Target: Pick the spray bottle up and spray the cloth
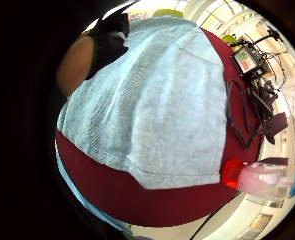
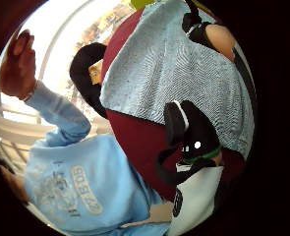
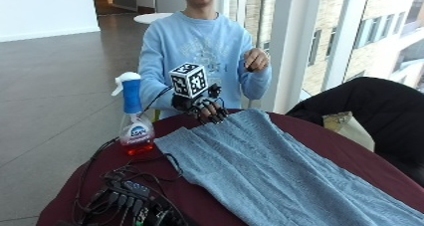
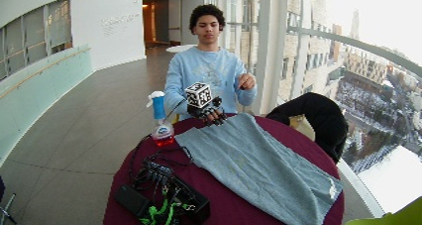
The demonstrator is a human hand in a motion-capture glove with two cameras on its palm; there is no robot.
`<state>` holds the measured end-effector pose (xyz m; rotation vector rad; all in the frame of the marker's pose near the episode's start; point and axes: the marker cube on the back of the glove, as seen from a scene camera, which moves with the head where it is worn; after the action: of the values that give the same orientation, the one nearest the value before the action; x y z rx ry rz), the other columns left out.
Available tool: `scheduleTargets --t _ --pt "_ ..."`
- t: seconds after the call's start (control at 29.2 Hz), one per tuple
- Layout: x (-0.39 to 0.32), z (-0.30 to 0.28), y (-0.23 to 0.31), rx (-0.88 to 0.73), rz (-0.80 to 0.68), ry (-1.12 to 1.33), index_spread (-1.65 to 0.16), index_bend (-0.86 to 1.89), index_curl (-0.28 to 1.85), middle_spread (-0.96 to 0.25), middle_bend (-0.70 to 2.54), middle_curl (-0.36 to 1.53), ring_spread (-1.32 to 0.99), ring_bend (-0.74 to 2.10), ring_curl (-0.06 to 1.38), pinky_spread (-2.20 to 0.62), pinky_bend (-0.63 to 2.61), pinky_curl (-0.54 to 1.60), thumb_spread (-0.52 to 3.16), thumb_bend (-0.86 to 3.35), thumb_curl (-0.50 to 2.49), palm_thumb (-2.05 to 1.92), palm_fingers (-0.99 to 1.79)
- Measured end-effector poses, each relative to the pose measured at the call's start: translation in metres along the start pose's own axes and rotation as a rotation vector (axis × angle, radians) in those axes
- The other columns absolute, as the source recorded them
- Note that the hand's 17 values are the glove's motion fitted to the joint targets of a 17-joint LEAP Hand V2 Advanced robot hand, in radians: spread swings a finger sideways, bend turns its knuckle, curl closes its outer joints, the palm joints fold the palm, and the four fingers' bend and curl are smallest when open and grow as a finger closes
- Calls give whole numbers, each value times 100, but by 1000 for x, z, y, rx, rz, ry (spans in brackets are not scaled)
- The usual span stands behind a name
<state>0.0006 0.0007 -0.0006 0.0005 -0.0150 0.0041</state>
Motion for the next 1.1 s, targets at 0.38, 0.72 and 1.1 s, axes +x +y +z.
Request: scheduleTargets --t 0.38,0.72,1.1 --pt "-2 -1 0 -4 -10 -17 -32 32 25 -5 30 20 0 20 15 19 24 18 90 36 18 60 63" --pt "3 -4 -6 -8 -1 9 -35 28 30 -5 26 26 0 19 18 22 19 22 109 31 22 63 64" --pt "7 -18 18 61 75 35 -37 18 32 -6 25 30 -1 20 20 22 20 25 117 25 27 65 62"
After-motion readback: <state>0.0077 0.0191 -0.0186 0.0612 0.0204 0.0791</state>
